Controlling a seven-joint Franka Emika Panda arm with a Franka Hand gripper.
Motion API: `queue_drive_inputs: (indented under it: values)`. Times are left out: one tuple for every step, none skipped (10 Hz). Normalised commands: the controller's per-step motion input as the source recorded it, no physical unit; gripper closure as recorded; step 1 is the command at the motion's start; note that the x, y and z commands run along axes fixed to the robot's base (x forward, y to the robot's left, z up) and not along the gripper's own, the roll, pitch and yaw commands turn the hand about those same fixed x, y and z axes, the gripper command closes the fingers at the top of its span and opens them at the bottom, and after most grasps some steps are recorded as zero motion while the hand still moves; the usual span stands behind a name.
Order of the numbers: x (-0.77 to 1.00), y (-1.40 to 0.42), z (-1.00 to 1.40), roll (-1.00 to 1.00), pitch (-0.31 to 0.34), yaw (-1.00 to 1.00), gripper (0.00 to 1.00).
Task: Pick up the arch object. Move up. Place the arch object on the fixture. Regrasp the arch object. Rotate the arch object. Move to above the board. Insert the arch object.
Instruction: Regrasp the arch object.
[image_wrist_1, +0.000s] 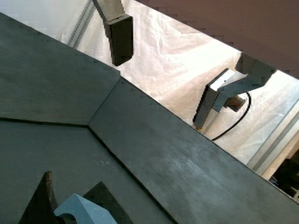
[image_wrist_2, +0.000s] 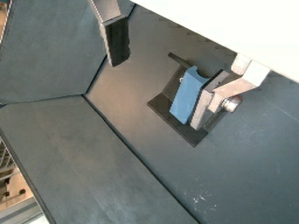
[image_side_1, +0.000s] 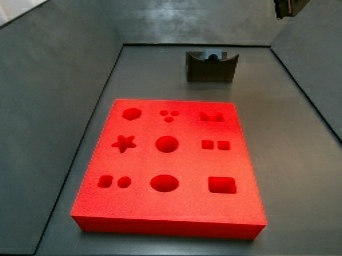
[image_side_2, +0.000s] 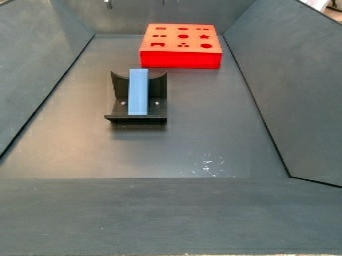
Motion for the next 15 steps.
queue_drive_inputs:
  values:
    - [0.17, -0.05, -0.03, 0.16, 0.054, 0.11, 0.0]
    - [0.17, -0.05, -0.03, 0.16, 0.057, 0.11, 0.0]
    - [0.07, 0.07, -1.0, 0.19, 0.023, 0.08, 0.0]
    - [0.07, 0.07, -1.0, 0.19, 0.021, 0.08, 0.0]
    - [0.07, 0.06, -1.0, 0.17, 0.016, 0.08, 0.0]
    - [0.07, 0.05, -1.0, 0.14, 0.012, 0.08, 0.0]
    - [0.08, 0.05, -1.0, 0.12, 0.005, 0.08, 0.0]
    - [0.09, 0.04, -1.0, 0.11, 0.001, 0.08, 0.0]
    - [0.1, 0.04, -1.0, 0.09, -0.003, 0.07, 0.0]
    - [0.11, 0.03, -1.0, 0.08, -0.005, 0.07, 0.0]
    - [0.12, 0.02, -1.0, 0.08, -0.01, 0.07, 0.0]
    - [0.12, 0.02, -1.0, 0.08, -0.014, 0.06, 0.0]
    - [0.13, 0.01, -1.0, 0.08, -0.017, 0.06, 0.0]
    - [0.13, 0.01, -1.0, 0.07, -0.017, 0.06, 0.0]
    - [0.12, 0.0, -0.87, 0.08, -0.019, 0.05, 0.0]
